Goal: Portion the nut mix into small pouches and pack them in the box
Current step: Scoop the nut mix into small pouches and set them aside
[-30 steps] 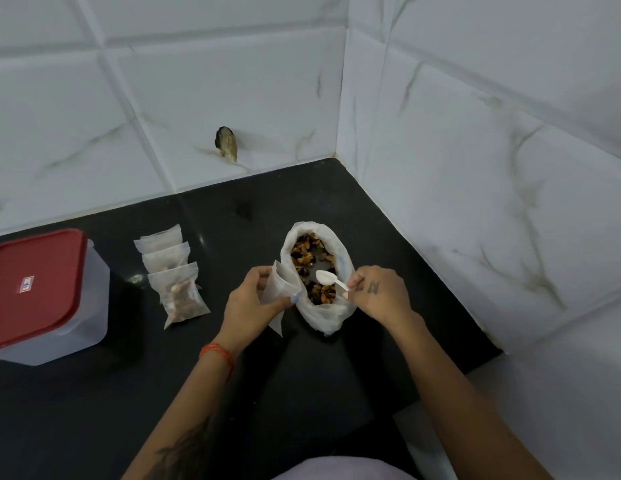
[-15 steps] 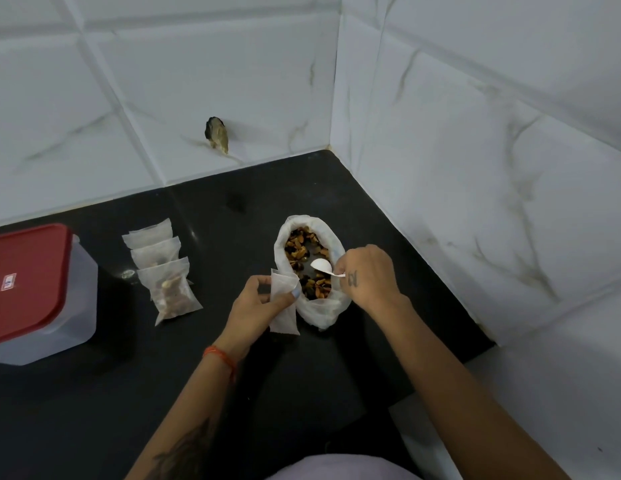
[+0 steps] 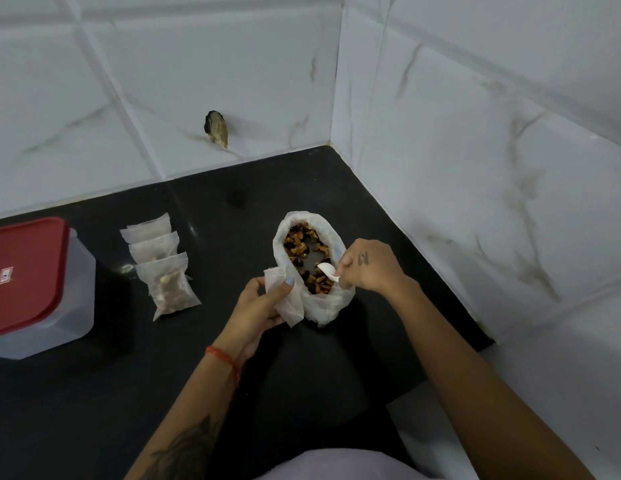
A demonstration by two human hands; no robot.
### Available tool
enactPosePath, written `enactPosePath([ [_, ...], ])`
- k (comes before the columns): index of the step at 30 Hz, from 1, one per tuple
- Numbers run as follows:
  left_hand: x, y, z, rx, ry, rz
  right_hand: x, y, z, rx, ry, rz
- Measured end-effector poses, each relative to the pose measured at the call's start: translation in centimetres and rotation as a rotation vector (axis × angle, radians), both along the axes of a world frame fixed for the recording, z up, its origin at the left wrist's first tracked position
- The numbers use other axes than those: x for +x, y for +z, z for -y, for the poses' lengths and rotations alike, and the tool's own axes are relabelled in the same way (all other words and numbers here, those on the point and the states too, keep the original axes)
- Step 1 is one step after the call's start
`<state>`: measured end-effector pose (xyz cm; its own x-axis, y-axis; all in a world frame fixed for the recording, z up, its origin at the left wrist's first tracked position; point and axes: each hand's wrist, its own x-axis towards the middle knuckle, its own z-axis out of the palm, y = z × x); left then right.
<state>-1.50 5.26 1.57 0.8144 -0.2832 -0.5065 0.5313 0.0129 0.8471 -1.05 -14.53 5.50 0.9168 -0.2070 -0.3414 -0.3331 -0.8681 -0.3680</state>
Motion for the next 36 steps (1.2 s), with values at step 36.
enactPosePath([
  [36,-0.1,-0.7,0.2,-0.313,0.077,-0.147,-0.9,-1.1,0.9,0.502,-0.26,-0.007],
])
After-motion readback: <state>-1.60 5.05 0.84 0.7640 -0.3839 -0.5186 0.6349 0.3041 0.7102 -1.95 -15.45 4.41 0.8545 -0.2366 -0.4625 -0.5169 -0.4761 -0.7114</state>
